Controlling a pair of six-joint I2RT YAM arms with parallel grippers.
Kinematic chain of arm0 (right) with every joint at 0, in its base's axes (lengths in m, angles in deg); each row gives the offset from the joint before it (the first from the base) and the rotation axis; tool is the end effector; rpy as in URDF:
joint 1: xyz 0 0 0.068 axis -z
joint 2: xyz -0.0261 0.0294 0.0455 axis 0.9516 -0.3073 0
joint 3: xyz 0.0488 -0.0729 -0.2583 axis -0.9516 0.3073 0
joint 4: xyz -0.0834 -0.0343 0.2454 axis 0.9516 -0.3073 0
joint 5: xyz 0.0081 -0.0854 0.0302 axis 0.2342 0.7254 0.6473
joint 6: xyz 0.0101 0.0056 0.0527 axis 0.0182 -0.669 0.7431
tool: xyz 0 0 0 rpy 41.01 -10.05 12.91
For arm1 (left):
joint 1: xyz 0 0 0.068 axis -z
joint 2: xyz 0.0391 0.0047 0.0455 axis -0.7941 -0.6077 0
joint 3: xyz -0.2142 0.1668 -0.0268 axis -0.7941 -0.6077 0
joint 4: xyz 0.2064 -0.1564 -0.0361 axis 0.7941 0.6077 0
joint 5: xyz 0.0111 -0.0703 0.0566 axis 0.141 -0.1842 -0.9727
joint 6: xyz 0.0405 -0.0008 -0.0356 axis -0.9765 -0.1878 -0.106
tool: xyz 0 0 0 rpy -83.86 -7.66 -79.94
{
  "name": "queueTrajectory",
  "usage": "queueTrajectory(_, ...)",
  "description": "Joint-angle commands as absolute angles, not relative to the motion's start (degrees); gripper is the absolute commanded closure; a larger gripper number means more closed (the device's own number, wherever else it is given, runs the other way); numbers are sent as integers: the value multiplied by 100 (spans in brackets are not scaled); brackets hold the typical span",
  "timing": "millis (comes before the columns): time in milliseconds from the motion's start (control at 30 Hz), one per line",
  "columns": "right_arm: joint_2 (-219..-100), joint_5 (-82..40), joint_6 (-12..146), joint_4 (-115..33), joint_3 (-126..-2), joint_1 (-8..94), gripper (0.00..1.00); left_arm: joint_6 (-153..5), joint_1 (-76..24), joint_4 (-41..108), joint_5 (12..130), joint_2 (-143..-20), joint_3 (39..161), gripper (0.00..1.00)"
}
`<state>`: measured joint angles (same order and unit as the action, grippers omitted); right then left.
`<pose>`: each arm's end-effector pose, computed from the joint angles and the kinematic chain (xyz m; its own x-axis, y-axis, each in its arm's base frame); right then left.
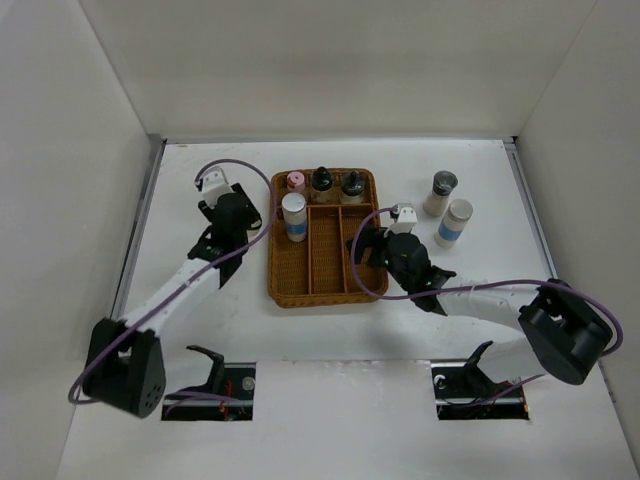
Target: Organize the condiment bottles
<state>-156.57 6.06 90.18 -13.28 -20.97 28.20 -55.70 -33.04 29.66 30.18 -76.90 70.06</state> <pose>0.2116 0.1876 0.2033 -0.4156 0.2565 -0.8726 -0.2613 0.8853 0.3847 0.2644 -0.0733 0.2569 -0.2269 -0.3666 -0.9023 -0.3460 0.8964 -0.2772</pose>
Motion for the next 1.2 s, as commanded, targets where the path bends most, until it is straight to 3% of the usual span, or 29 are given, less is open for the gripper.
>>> queueTrajectory(0, -15704, 575, 9015, -1130, -2306, 2829, 10, -5584, -3031, 3371, 2933, -6668, 6939, 69)
queueTrajectory(133, -15704, 637, 9006, -1087, -2289, 2847, 10, -5637, -2451, 3917, 3056, -6130, 6983, 68)
queueTrajectory(333, -15686, 707, 8954, -1060, -2263, 2847, 11, -5602, -1563, 3602, 3258, -6461, 6948, 68)
queueTrajectory(900, -15502, 935, 8831, -1087, -2201, 2891, 9, -5602, -1184, 3382, 3241, -8054, 6913, 64)
queueTrajectory(1000, -15493, 962, 8813, -1121, -2210, 2891, 8, -5602, -1175, 3400, 3206, -7975, 6834, 59)
queueTrajectory(1167, -15440, 1067, 8751, -1121, -2192, 2882, 3, -5698, -1166, 3408, 3259, -7668, 6781, 34)
